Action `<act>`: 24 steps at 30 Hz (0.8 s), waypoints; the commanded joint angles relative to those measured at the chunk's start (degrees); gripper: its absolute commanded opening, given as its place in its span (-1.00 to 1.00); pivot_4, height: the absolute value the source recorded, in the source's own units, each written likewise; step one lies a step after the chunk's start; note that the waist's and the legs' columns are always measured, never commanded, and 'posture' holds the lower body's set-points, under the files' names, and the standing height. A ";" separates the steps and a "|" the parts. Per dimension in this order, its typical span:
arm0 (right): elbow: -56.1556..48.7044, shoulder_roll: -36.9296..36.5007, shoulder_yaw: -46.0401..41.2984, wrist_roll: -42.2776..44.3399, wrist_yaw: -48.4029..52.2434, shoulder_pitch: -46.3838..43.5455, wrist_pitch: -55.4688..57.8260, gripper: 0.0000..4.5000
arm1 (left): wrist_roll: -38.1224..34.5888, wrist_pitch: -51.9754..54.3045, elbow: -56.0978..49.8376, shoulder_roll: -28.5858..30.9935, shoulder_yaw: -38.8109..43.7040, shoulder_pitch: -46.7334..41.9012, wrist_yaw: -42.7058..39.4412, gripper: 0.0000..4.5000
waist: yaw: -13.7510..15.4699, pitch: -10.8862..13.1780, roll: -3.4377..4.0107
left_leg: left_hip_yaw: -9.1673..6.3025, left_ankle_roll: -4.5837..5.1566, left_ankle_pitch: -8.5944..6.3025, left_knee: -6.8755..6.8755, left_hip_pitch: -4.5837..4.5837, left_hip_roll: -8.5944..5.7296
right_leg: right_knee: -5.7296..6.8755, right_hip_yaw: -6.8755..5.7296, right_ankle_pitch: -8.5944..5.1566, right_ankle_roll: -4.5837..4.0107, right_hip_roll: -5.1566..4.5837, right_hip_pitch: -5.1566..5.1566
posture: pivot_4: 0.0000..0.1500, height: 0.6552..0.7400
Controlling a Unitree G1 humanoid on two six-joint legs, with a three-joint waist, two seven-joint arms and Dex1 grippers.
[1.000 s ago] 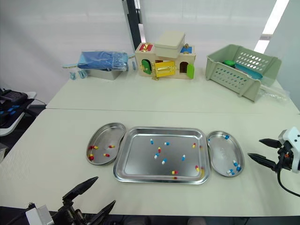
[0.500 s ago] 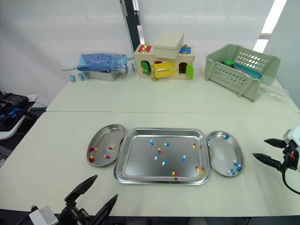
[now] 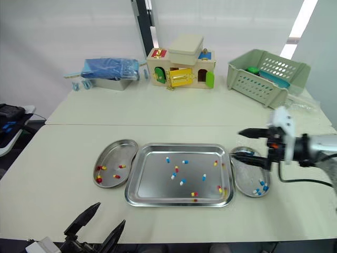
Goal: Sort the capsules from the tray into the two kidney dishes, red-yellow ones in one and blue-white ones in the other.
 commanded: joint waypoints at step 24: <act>18.51 43.09 31.74 -26.56 -31.03 -18.70 11.82 1.00 | -0.81 -3.22 0.82 1.43 0.30 1.14 2.51 0.99 | -0.82 -0.04 -0.08 | -0.35 -0.08 0.06 0.07 -0.64 -0.02 | 1.06 -0.19 -0.13 -0.32 0.08 -1.20 | 1.00 1.00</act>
